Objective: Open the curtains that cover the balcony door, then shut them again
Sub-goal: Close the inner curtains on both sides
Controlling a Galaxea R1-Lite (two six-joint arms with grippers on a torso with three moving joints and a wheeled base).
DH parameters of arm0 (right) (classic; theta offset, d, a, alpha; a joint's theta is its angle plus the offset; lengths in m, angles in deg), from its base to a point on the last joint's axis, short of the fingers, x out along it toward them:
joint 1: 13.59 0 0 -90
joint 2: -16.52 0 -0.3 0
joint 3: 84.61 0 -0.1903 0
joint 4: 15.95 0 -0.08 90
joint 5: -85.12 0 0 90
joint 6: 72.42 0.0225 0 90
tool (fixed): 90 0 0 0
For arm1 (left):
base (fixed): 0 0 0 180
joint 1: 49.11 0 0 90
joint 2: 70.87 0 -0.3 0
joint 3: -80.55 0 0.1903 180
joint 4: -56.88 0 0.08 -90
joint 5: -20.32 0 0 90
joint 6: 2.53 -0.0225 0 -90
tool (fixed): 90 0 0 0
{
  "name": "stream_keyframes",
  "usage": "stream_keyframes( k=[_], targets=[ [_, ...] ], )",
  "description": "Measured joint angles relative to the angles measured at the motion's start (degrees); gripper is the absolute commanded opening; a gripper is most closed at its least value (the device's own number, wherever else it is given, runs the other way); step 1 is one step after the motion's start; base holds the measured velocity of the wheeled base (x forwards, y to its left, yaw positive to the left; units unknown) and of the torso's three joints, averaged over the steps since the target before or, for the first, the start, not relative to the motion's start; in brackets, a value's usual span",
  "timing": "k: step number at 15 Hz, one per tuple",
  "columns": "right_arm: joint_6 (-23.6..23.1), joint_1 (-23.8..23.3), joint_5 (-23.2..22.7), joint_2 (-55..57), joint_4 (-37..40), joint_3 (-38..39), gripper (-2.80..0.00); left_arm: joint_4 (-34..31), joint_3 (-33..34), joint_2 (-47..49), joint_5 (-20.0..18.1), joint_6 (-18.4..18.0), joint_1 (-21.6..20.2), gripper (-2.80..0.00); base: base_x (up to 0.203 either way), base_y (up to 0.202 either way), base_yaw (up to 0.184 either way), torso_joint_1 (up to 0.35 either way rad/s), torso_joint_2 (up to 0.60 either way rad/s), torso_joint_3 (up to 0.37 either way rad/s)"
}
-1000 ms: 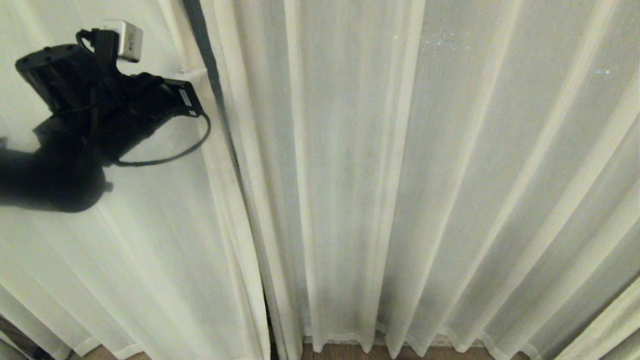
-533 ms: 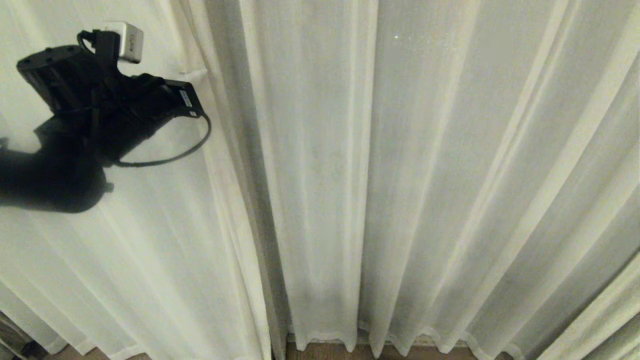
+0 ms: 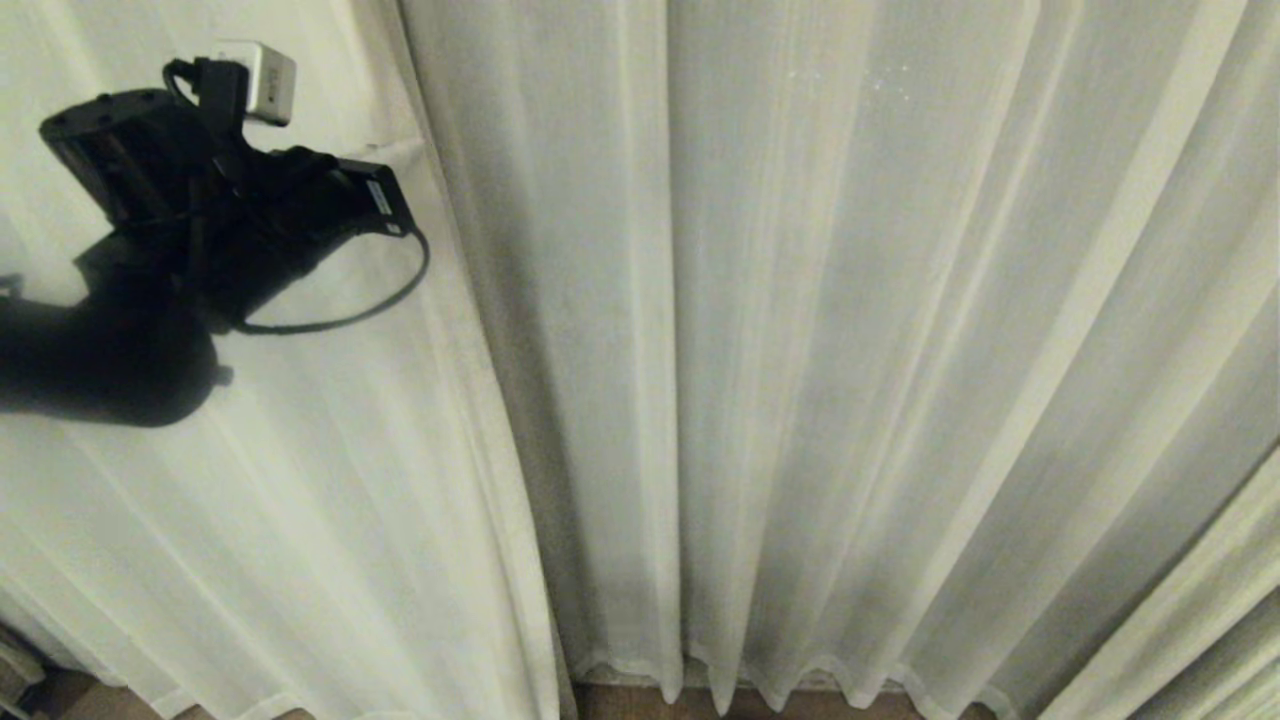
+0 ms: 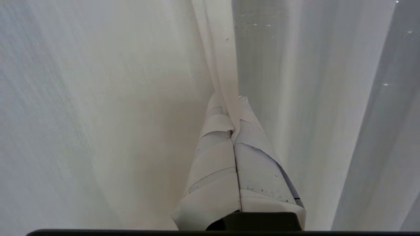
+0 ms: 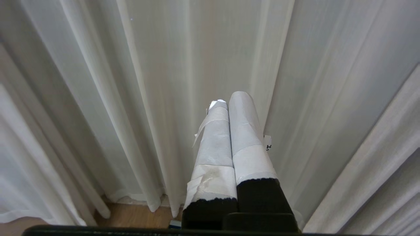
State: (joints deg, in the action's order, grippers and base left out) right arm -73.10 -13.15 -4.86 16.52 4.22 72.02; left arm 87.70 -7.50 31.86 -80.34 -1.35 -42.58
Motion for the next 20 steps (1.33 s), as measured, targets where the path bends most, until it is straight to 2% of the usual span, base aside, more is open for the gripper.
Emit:
stream_keyframes(
  k=[5, 8, 11, 16, 20],
  targets=[
    [0.0, 0.0, 0.0, 0.0, 0.0, 0.0, -2.80, 0.0, -0.5, -0.1, -0.5, 0.0, 0.5, -2.80, 0.000, 0.000, 0.000, 0.000, 0.00, 0.000],
    [0.0, 0.0, 0.0, 0.0, 0.0, 0.0, -2.80, -0.3, -2.1, -0.1, -0.4, 0.0, 2.3, -2.80, 0.000, 0.000, 0.000, 0.000, 0.00, 0.000],
    [0.0, 0.0, 0.0, 0.0, 0.0, 0.0, -2.80, -0.9, -4.6, 0.0, -0.1, 0.0, 6.0, -2.80, 0.000, 0.000, 0.000, 0.000, 0.00, 0.000],
    [0.0, 0.0, 0.0, 0.0, 0.0, 0.0, -2.80, -3.4, -7.5, 1.5, 0.1, -0.1, 14.5, -2.80, 0.000, 0.000, 0.000, 0.000, 0.00, 0.000],
    [0.0, 0.0, 0.0, 0.0, 0.0, 0.0, -2.80, -5.7, -10.7, 3.8, 0.1, -2.6, 18.6, -2.80, 0.000, 0.000, 0.000, 0.000, 0.00, 0.000]
  ],
)
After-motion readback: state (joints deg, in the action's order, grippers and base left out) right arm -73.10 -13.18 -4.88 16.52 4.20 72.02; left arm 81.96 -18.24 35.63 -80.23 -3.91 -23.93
